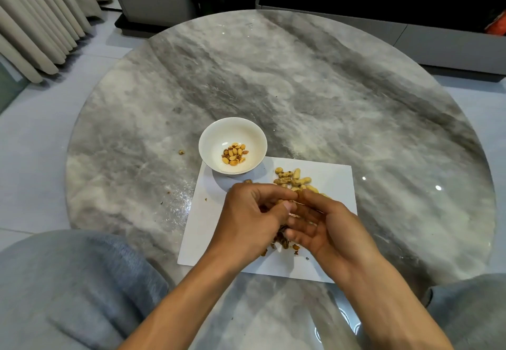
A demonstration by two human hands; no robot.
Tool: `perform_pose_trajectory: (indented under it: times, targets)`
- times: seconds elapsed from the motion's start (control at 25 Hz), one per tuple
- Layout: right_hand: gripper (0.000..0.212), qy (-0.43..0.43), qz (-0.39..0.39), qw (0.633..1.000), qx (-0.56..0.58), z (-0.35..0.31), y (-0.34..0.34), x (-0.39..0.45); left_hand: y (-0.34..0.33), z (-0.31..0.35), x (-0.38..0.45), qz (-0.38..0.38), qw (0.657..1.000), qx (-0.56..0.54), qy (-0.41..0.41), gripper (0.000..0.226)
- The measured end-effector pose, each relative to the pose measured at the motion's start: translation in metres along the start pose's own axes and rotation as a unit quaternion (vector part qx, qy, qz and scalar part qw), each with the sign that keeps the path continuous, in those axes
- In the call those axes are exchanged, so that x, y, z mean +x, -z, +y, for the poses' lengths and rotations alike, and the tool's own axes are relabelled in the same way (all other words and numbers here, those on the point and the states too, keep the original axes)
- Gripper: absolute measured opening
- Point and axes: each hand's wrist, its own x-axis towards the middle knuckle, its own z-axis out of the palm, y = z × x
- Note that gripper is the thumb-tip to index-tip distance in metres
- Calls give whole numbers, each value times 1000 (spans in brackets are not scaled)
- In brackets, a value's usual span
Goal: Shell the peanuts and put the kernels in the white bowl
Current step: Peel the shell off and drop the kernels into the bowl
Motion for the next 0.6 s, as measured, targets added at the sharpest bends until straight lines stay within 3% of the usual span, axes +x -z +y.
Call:
perform_pose_trajectory:
  times: [0.16,0.36,0.44,0.6]
  targets:
    - [22,-47,-13,995,88,5,-6,-1,1,2,-1,-27,997,-62,45,21]
    - [24,-52,-43,992,109,6,-9,-4,-2,2,-4,-27,1000,7,-9,30]
    - [22,-57,-42,992,104,8,-10,-4,-2,1,-2,-21,1000,10,-4,21]
    - [22,-69,-38,992,102,8,-9,-4,1,0,0,-37,996,-47,66,31]
